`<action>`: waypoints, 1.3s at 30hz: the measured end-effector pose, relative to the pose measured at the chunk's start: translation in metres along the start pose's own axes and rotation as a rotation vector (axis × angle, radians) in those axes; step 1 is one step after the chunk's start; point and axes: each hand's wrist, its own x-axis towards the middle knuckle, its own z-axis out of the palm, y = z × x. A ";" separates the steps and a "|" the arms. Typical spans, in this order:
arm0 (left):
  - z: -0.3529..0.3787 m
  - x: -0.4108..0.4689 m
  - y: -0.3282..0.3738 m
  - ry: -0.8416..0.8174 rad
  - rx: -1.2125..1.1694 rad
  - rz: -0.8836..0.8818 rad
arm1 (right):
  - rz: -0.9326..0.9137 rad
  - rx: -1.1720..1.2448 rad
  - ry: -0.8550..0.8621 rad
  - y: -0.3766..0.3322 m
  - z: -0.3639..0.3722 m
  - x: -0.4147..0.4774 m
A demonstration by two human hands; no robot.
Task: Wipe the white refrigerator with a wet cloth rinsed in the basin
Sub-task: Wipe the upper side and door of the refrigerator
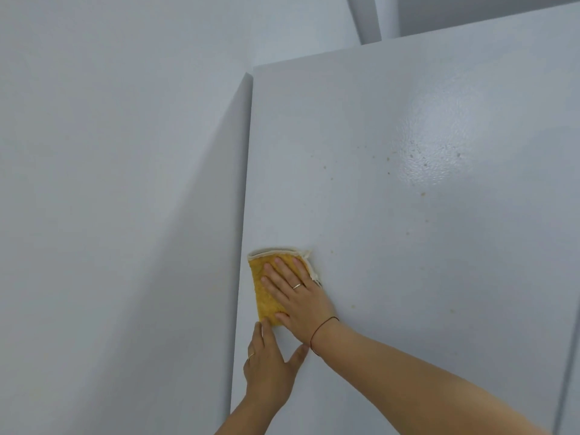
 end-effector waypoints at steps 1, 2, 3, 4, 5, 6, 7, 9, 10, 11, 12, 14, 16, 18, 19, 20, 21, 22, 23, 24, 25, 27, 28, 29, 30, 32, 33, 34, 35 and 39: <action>0.000 -0.002 0.003 0.003 0.003 0.009 | -0.024 -0.023 -0.002 0.005 -0.001 -0.003; 0.000 -0.003 0.006 0.008 0.002 0.019 | -0.040 -0.037 0.004 0.012 -0.002 -0.003; -0.001 -0.004 0.009 0.015 -0.002 0.032 | -0.041 -0.047 0.017 0.020 -0.005 -0.002; -0.002 -0.004 0.014 0.027 -0.013 0.047 | -0.032 -0.050 0.029 0.031 -0.008 0.000; -0.004 -0.004 0.019 0.043 -0.027 0.062 | -0.013 -0.048 0.043 0.042 -0.012 0.003; -0.007 -0.002 0.023 0.063 -0.046 0.078 | 0.008 -0.045 0.065 0.054 -0.017 0.007; -0.008 -0.001 0.029 0.076 -0.064 0.097 | 0.031 -0.047 0.086 0.068 -0.022 0.010; -0.010 0.000 0.040 0.088 -0.081 0.127 | 0.068 -0.051 0.120 0.097 -0.035 0.016; -0.011 0.000 0.046 0.086 -0.085 0.142 | 0.091 -0.064 0.130 0.113 -0.041 0.018; -0.011 -0.001 0.051 0.083 -0.089 0.158 | 0.118 -0.074 0.134 0.129 -0.047 0.020; -0.011 0.000 0.055 0.079 -0.092 0.173 | 0.148 -0.080 0.132 0.143 -0.054 0.022; -0.012 -0.001 0.065 0.074 -0.093 0.210 | 0.195 -0.099 0.135 0.172 -0.067 0.023; -0.015 -0.002 0.075 0.080 -0.095 0.238 | 0.213 -0.082 0.125 0.200 -0.078 0.026; -0.018 -0.001 0.085 0.093 -0.092 0.263 | 0.270 -0.055 0.114 0.226 -0.091 0.028; -0.020 -0.001 0.090 0.100 -0.089 0.273 | 0.304 -0.058 0.121 0.236 -0.097 0.029; -0.022 0.000 0.094 0.106 -0.085 0.282 | 0.332 -0.061 0.127 0.243 -0.100 0.030; -0.024 0.001 0.098 0.111 -0.085 0.289 | 0.355 -0.062 0.128 0.247 -0.100 0.029; -0.025 0.002 0.101 0.116 -0.087 0.295 | 0.372 -0.057 0.128 0.247 -0.101 0.028; -0.026 0.003 0.103 0.121 -0.090 0.300 | 0.385 -0.045 0.131 0.244 -0.100 0.026; -0.026 0.003 0.105 0.124 -0.090 0.304 | 0.395 -0.029 0.140 0.239 -0.098 0.023; -0.026 0.002 0.105 0.127 -0.090 0.306 | 0.400 -0.014 0.152 0.232 -0.095 0.020; -0.024 0.001 0.105 0.127 -0.083 0.303 | 0.393 -0.002 0.179 0.216 -0.085 0.008; -0.022 -0.001 0.104 0.126 -0.081 0.297 | 0.380 -0.005 0.188 0.208 -0.078 0.000; -0.020 -0.003 0.102 0.123 -0.078 0.290 | 0.364 -0.010 0.197 0.199 -0.072 -0.008; -0.018 -0.005 0.101 0.118 -0.075 0.283 | 0.348 -0.015 0.202 0.189 -0.065 -0.018; -0.012 -0.011 0.097 0.107 -0.064 0.269 | 0.309 -0.014 0.221 0.170 -0.052 -0.038; -0.009 -0.015 0.095 0.103 -0.059 0.267 | 0.293 -0.010 0.233 0.160 -0.046 -0.050; -0.006 -0.020 0.092 0.096 -0.054 0.266 | 0.282 -0.003 0.243 0.149 -0.041 -0.063; -0.003 -0.023 0.089 0.086 -0.051 0.266 | 0.271 0.004 0.244 0.138 -0.035 -0.074; 0.005 -0.039 0.078 0.024 -0.013 0.270 | 0.207 0.023 0.174 0.098 -0.013 -0.132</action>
